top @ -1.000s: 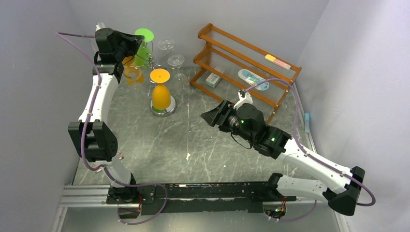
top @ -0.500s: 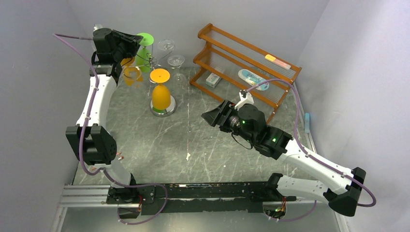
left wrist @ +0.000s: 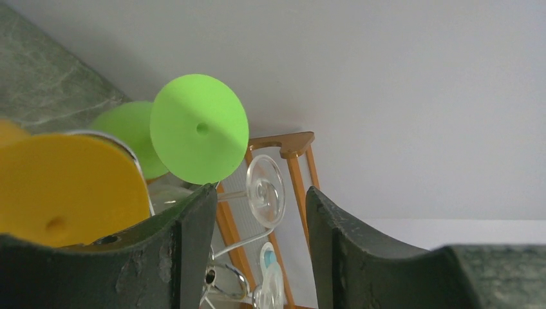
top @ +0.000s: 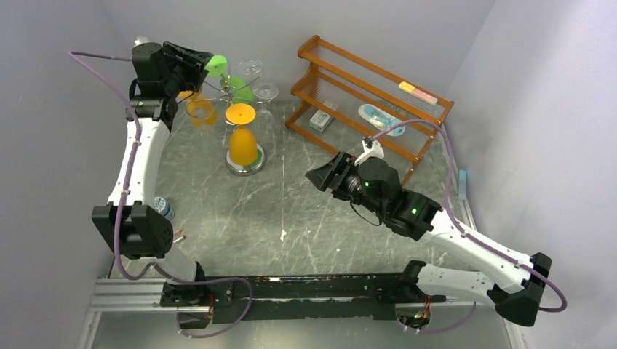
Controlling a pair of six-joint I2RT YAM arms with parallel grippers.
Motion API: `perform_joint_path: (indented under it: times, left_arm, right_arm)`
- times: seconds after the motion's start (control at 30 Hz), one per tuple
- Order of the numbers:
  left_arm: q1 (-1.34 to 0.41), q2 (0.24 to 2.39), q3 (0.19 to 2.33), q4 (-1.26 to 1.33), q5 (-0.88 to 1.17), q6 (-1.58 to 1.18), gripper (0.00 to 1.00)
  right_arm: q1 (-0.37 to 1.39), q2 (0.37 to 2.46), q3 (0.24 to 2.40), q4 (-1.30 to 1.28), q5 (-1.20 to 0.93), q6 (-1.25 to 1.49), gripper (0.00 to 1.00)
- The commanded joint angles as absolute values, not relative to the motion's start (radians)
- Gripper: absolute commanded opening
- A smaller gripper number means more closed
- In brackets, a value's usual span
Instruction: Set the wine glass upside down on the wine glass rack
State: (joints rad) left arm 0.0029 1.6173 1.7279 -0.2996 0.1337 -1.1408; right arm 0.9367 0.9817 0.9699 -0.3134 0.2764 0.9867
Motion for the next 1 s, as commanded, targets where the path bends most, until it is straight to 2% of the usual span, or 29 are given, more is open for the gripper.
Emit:
perform_joint_path:
  times: [0.0, 0.23, 0.37, 0.53, 0.67, 0.83, 0.97]
  left_arm:
    - [0.005, 1.555, 1.703, -0.358, 0.098, -1.099, 0.57]
    - [0.005, 1.458, 1.671, -0.387, 0.049, -1.018, 0.57]
    - [0.005, 1.374, 1.695, -0.449, 0.023, -0.841, 0.61]
    - [0.006, 1.232, 1.673, -0.565, 0.06, -0.53, 0.69]
    - [0.006, 1.081, 1.587, -0.699, 0.003, -0.305, 0.78]
    - [0.006, 0.837, 1.443, -0.789, -0.143, -0.157, 0.88]
    - [0.005, 0.668, 1.35, -0.806, -0.111, -0.14, 0.92]
  right_arm:
    - [0.93, 0.967, 0.984, -0.348, 0.319, 0.991, 0.69]
    - [0.93, 0.963, 1.018, -0.399, 0.384, 0.944, 0.7]
    - [0.931, 0.951, 1.046, -0.452, 0.496, 0.825, 0.75]
    - [0.93, 0.977, 1.112, -0.561, 0.657, 0.701, 0.89]
    - [0.931, 0.988, 1.151, -0.614, 0.744, 0.616, 0.98]
    - [0.931, 0.953, 1.15, -0.608, 0.807, 0.521, 1.0]
    - [0.93, 0.923, 1.155, -0.608, 0.85, 0.483, 1.0]
